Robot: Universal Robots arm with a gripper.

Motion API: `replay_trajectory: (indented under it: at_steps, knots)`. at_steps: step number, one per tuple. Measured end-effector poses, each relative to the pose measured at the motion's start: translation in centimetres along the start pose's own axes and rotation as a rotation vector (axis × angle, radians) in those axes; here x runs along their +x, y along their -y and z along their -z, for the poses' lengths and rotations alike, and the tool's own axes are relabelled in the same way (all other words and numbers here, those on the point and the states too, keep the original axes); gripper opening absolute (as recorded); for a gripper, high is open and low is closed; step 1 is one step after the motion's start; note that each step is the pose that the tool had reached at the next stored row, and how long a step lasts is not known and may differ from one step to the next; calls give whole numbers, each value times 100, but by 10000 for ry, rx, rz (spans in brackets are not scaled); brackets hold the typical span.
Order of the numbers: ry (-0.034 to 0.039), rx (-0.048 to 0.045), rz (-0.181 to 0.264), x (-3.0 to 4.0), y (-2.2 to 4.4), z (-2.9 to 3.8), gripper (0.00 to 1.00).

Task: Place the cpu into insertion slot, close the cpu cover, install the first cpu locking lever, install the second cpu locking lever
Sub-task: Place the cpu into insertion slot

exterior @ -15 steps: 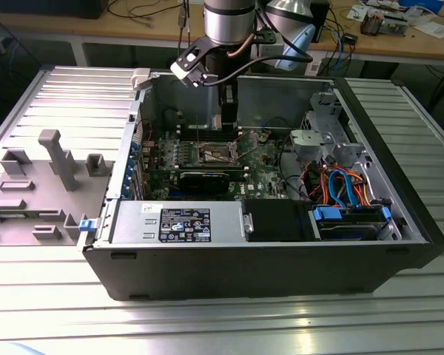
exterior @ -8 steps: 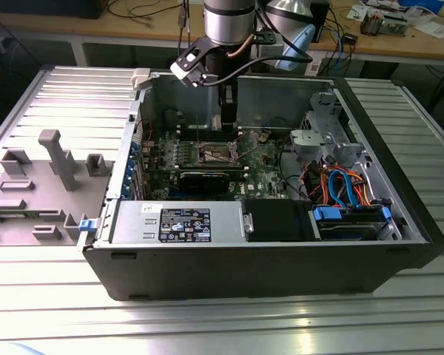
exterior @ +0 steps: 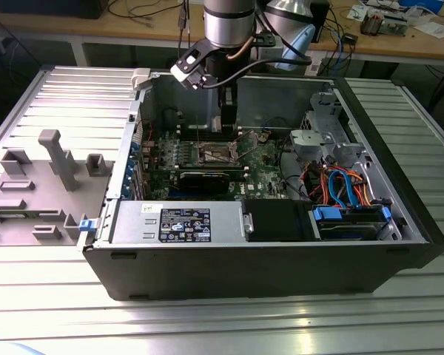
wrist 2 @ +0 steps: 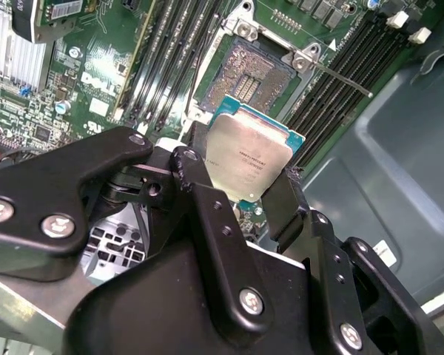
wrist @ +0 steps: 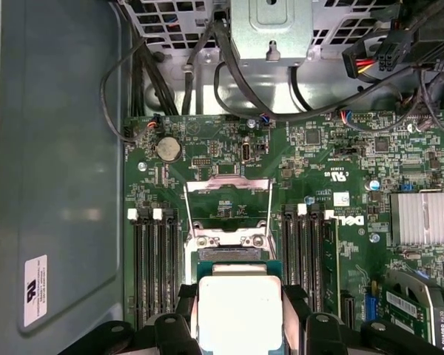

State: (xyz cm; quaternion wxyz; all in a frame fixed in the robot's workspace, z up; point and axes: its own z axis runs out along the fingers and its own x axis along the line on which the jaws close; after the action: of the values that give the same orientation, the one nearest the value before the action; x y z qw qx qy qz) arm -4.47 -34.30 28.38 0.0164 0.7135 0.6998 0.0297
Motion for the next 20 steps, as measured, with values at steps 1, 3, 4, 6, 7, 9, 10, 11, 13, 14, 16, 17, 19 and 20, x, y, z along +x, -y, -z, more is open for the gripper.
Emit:
replay_trajectory:
  at_steps: [1,3,4,6,7,9,10,11,13,14,16,17,19,20]
  knots:
    - [0,0,0,0,0,-6,54]
    - [3,2,0,-1,1,-17,54]
    - [2,1,0,-1,1,-17,54]
    - [1,-2,0,0,1,-18,54]
    - [1,-3,0,0,1,-18,54]
    - [1,-3,0,0,1,-18,54]
    - [1,-3,0,0,1,-18,54]
    - [1,-3,0,0,1,-18,54]
    - [1,-3,0,0,1,-18,54]
    - [0,-3,0,0,1,-18,54]
    - [0,-3,0,0,1,-18,54]
    - [1,-4,0,0,1,-18,54]
    - [1,-4,-5,-1,4,-61,54]
    - [2,-4,-22,-2,5,-78,54]
